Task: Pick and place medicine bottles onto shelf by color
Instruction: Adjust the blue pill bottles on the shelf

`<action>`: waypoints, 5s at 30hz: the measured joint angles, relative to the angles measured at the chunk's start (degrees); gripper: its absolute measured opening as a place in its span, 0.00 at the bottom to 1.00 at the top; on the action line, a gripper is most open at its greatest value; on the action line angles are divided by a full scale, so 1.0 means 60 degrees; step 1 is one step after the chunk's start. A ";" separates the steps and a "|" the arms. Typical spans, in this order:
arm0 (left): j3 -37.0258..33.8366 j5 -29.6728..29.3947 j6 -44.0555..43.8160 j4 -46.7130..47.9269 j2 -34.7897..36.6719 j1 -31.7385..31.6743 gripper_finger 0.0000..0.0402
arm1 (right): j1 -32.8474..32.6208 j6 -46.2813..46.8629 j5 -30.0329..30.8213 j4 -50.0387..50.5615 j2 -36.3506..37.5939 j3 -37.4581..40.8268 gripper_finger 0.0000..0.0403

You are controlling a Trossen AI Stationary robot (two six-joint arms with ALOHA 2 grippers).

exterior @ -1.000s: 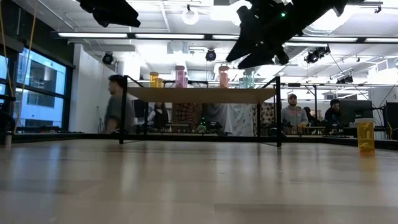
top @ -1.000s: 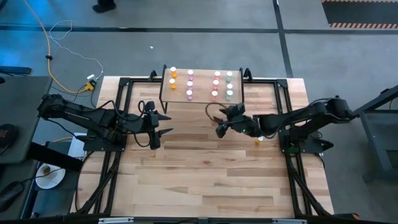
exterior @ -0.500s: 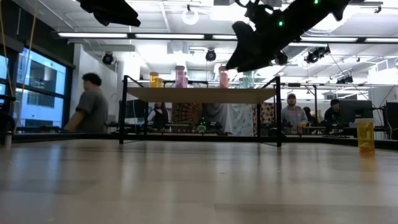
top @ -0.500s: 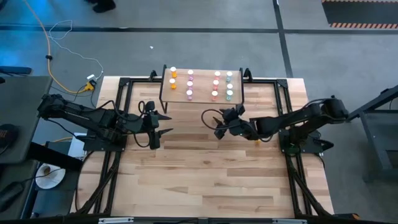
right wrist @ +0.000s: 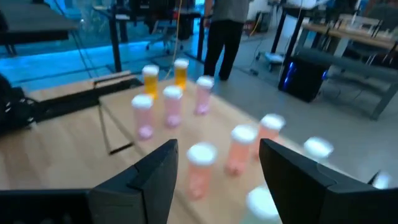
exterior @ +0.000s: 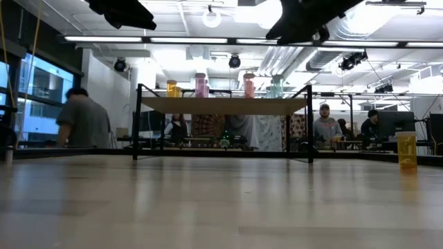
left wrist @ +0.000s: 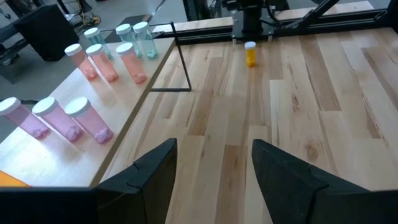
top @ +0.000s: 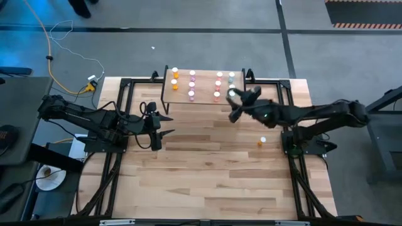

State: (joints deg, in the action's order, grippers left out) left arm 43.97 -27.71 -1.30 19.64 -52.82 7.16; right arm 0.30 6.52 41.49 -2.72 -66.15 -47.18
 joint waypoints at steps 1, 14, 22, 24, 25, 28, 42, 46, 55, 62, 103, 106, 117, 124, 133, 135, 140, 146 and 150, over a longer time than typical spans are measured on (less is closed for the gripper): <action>0.0000 -0.0003 -0.0001 -0.0001 0.0000 -0.0003 0.50 | 0.0191 -0.0260 -0.0138 -0.0003 0.0175 0.0000 0.54; 0.0000 0.0004 0.0003 0.0004 0.0000 0.0001 0.50 | 0.3939 -0.3893 -0.5024 0.1876 0.1750 -0.0004 0.54; 0.0000 -0.0124 0.0033 0.0000 0.0000 0.0000 0.50 | 0.6090 -0.4066 -0.8148 0.2090 0.1708 -0.0004 0.54; 0.0000 -0.0250 0.0156 0.0000 0.0000 -0.0001 0.50 | 0.6366 -0.4099 -0.8606 0.2182 0.1706 -0.0004 0.54; 0.0000 -0.0309 0.0171 0.0000 0.0000 -0.0003 0.50 | 0.6461 -0.4101 -0.8713 0.2219 0.1708 -0.0004 0.54; 0.0000 -0.0414 0.0167 0.0000 0.0000 -0.0002 0.50 | 0.6749 -0.4190 -0.8925 0.2353 0.1707 -0.0004 0.54; 0.0000 -0.0532 0.0149 -0.0027 0.0000 0.0000 0.50 | 0.7208 -0.4704 -0.9737 0.2134 0.0309 -0.0004 0.54; 0.0000 -0.0532 0.0149 -0.0029 0.0003 -0.0003 0.50 | 0.7204 -0.4743 -0.9741 0.2042 0.0111 -0.0004 0.54; 0.0000 -0.0531 0.0149 -0.0033 0.0000 -0.0003 0.50 | 0.7204 -0.4744 -0.9915 0.2043 0.0029 -0.0004 0.54; 0.0000 -0.0547 0.0149 -0.0034 0.0000 -0.0001 0.50 | 0.7204 -0.4742 -1.0030 0.2131 0.0026 -0.0004 0.54; 0.0000 -0.0604 0.0171 -0.0033 0.0000 0.0000 0.50 | 0.7197 -0.4341 -1.0167 0.1188 -0.0849 -0.0004 0.54; 0.0000 -0.0602 0.0171 -0.0034 0.0000 -0.0002 0.50 | 0.7193 -0.4341 -0.9870 0.1191 -0.0849 -0.0004 0.54; 0.0000 -0.0601 0.0174 -0.0033 0.0000 -0.0003 0.50 | 0.7182 -0.4134 -0.9677 0.1368 -0.0579 -0.0004 0.54; 0.0000 -0.0601 0.0174 -0.0029 0.0000 0.0000 0.50 | 0.7171 -0.4060 -0.9259 0.1722 -0.0032 -0.0004 0.54; 0.0000 -0.0630 0.0171 -0.0029 0.0000 -0.0003 0.50 | 0.6689 -0.3398 -0.9184 0.1788 0.0473 -0.0004 0.54; 0.0000 -0.0633 0.0167 -0.0029 0.0000 0.0000 0.50 | 0.6368 -0.3387 -0.8903 0.1922 0.0473 -0.0004 0.54; 0.0000 -0.0633 0.0171 -0.0029 0.0002 -0.0002 0.50 | 0.5691 -0.3385 -0.7197 0.2759 0.0473 -0.0004 0.54; 0.0000 -0.0633 0.0174 -0.0025 0.0000 -0.0003 0.50 | 0.5336 -0.3187 -0.6599 0.2918 0.0473 -0.0004 0.54; 0.0000 -0.0637 0.0167 -0.0029 0.0000 -0.0001 0.50 | 0.5274 -0.3009 -0.6487 0.2944 0.0473 -0.0004 0.54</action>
State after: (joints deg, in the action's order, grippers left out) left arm 43.97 -31.53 -0.30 19.46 -52.82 7.15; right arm 31.95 -11.54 2.57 14.94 -63.31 -47.20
